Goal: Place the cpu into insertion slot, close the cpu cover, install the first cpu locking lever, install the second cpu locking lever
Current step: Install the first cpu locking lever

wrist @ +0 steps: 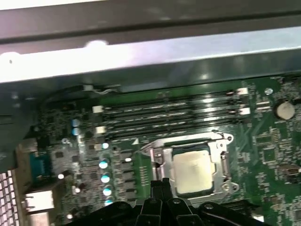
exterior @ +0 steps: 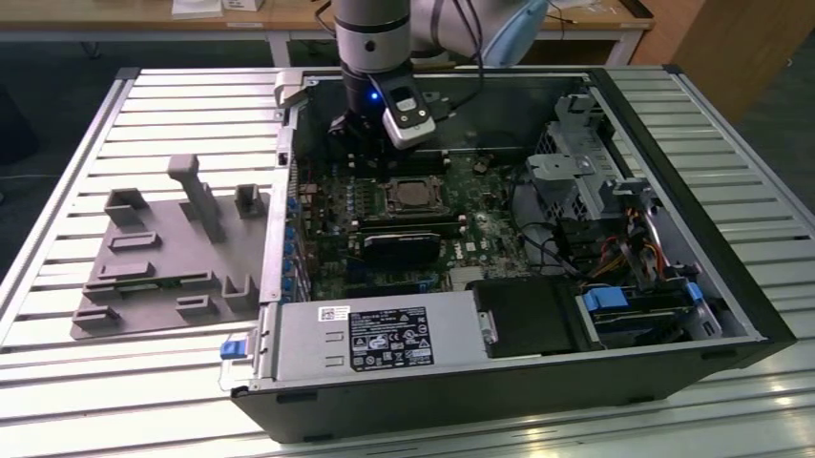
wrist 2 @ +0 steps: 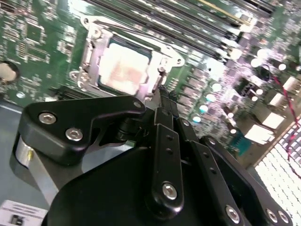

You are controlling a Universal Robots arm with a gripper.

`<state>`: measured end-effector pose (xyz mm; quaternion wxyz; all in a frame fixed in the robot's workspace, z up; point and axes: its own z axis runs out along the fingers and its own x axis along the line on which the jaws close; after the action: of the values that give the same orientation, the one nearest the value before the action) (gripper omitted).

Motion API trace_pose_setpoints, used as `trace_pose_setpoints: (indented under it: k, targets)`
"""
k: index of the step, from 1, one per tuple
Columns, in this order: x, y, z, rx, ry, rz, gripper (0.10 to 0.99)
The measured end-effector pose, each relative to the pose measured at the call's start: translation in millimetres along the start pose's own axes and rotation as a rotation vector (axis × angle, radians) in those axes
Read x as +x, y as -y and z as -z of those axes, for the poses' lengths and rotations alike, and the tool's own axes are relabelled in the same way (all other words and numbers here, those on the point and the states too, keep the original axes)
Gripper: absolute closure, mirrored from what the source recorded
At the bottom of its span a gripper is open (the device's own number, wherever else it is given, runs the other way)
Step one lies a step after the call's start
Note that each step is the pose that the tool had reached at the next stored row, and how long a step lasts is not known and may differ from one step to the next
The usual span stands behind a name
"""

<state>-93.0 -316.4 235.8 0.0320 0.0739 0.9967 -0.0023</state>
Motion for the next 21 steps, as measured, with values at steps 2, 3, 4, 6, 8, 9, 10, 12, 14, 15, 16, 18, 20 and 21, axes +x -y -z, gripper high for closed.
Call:
trace_pose_setpoints:
  k: [2,3,4,6,8,9,10,12,14,15,16,18,20,21]
  targets:
    - [4.4,0.7,0.3,0.0,0.0,0.0,0.984]
    - [6.5,1.0,0.4,0.0,0.0,0.0,0.984]
    - [8.6,1.3,0.5,0.0,0.0,0.0,0.984]
    - [12.7,1.9,0.8,0.0,0.0,0.0,0.984]
    - [16.5,2.5,1.0,0.0,0.0,0.0,0.984]
    - [18.4,2.7,1.1,0.0,0.0001,0.0,0.984]
    - [20.0,3.0,1.3,-0.001,0.0001,0.0,0.984]
    - [23.0,3.4,1.5,-0.003,0.0003,0.0,0.984]
    - [25.1,3.7,1.6,-0.007,0.0002,0.0,0.984]
    - [26.1,3.9,1.6,-0.011,-0.0001,-0.001,0.984]
    - [27.0,4.0,1.7,-0.015,-0.0004,-0.001,0.984]
    - [27.3,4.1,2.3,-0.016,-0.0004,-0.001,0.984]
    - [27.2,4.1,4.0,-0.016,0.0002,-0.001,0.984]
    - [27.2,4.1,5.3,-0.017,0.0006,-0.001,0.984]
